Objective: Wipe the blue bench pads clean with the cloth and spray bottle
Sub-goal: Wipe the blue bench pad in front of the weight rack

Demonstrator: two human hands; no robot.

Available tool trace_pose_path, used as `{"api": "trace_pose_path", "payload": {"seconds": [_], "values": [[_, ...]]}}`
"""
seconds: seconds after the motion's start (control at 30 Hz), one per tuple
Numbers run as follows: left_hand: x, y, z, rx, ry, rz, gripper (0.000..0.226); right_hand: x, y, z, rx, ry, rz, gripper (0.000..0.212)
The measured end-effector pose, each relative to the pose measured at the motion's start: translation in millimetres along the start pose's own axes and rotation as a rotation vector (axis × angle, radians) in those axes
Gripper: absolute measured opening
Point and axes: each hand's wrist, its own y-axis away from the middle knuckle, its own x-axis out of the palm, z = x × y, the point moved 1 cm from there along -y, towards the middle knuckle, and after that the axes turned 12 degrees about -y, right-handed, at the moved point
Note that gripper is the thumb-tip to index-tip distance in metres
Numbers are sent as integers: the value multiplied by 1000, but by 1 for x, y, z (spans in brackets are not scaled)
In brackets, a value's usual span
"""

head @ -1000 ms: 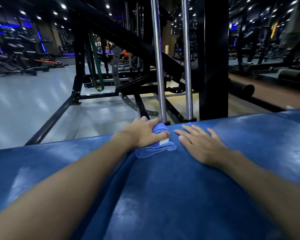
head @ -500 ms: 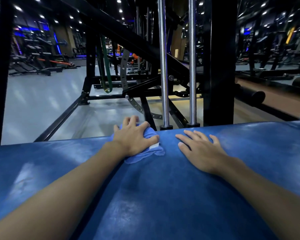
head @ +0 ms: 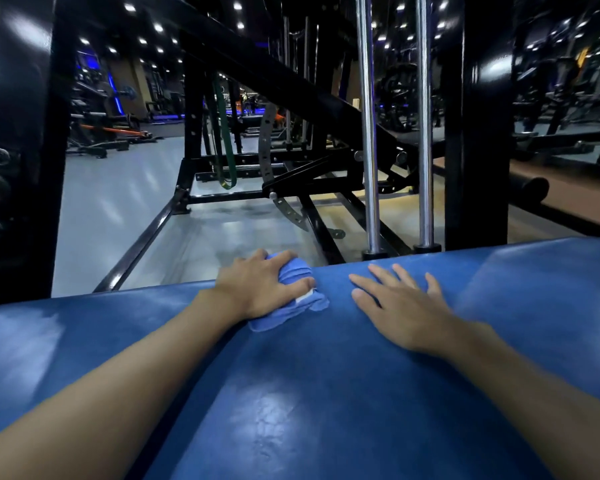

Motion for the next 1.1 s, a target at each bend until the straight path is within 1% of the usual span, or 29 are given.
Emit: {"api": "trace_pose_path", "payload": {"seconds": [0.07, 0.13, 0.27, 0.43, 0.53, 0.67, 0.73, 0.83, 0.9, 1.0, 1.03, 1.1], "values": [[2, 1, 6, 16, 2, -16, 62, 1, 0, 2, 6, 16, -4, 53], [0, -3, -2, 63, 17, -24, 55, 1, 0, 2, 5, 33, -13, 53], [-2, -7, -18, 125, 32, -21, 56, -1, 2, 3, 11, 37, -11, 51], [1, 3, 3, 91, 40, -24, 56, -8, 7, 16, 47, 92, 15, 52], [1, 15, 29, 51, 53, -31, 55, -4, 4, 51, -15, -34, -2, 52], [3, 38, 89, -12, 41, -40, 60, 28, -6, 108, -122, -153, 37, 54], [4, 43, 106, -52, 18, -40, 62, 43, -8, 119, -135, -85, 59, 55], [3, 37, 94, -31, -41, -31, 54, 47, -8, 120, -118, -19, 77, 57], [2, 34, 85, -11, -12, -28, 54, 46, -7, 121, -102, 2, 76, 57], [2, 37, 95, -15, 31, -18, 55, 44, -8, 129, -73, 71, 76, 57], [3, 39, 102, -14, 34, -16, 55, 43, -8, 135, -70, 64, 81, 60], [2, 45, 115, -22, 26, -9, 55, 46, -11, 154, -116, 1, 79, 73]]}}
